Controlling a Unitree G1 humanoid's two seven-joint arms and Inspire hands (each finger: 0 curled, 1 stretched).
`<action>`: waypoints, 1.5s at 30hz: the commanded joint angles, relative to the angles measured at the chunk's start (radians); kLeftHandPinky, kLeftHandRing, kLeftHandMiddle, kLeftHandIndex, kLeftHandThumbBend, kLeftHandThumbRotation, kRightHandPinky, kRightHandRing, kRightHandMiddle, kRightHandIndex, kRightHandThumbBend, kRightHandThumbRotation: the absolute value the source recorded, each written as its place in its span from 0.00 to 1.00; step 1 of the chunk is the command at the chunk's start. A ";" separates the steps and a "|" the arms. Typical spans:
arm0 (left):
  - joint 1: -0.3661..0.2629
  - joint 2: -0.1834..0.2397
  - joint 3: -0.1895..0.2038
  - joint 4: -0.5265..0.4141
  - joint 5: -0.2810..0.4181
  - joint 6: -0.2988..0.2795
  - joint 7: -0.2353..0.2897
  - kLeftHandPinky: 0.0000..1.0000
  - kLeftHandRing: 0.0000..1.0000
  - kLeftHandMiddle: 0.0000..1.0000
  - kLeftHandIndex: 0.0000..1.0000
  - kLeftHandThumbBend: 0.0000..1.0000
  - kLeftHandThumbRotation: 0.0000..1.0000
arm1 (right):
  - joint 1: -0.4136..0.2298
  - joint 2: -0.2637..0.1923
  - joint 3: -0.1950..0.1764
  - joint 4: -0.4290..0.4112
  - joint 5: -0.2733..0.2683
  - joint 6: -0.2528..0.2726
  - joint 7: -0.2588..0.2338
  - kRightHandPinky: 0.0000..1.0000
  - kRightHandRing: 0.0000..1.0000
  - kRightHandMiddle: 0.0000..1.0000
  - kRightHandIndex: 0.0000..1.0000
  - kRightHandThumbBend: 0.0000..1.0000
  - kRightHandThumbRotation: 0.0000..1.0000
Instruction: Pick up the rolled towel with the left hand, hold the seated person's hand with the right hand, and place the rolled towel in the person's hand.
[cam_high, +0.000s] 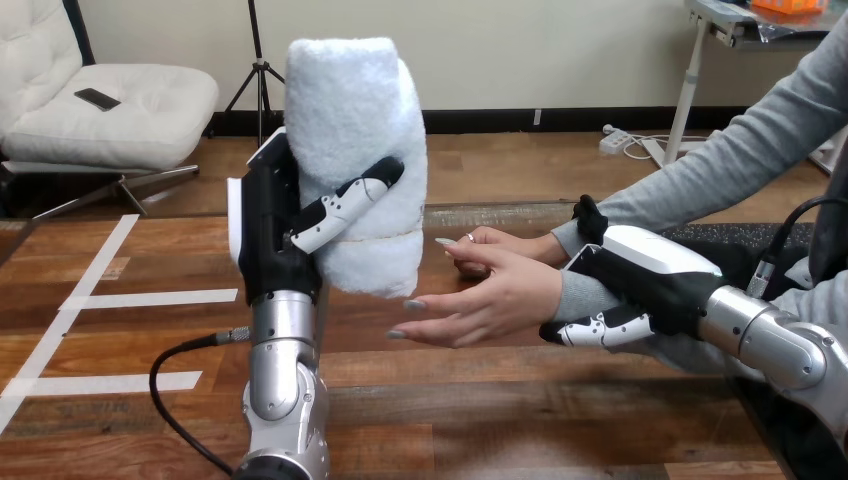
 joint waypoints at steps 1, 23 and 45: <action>-0.089 -0.009 0.002 -0.006 0.015 -0.026 -0.015 0.33 0.38 0.42 0.42 0.65 0.00 | -0.032 0.025 -0.046 -0.056 0.047 -0.006 0.001 0.16 0.20 0.26 0.27 0.47 0.46; -0.036 -0.075 -0.019 -0.016 0.047 -0.031 0.000 0.34 0.38 0.41 0.41 0.65 0.00 | -0.059 0.042 -0.060 -0.080 0.083 0.001 0.058 0.13 0.17 0.23 0.24 0.49 0.48; 0.000 -0.107 -0.034 -0.023 0.097 -0.026 0.027 0.36 0.39 0.41 0.42 0.64 0.00 | -0.080 0.059 -0.064 -0.093 0.082 0.011 0.076 0.13 0.17 0.23 0.24 0.50 0.47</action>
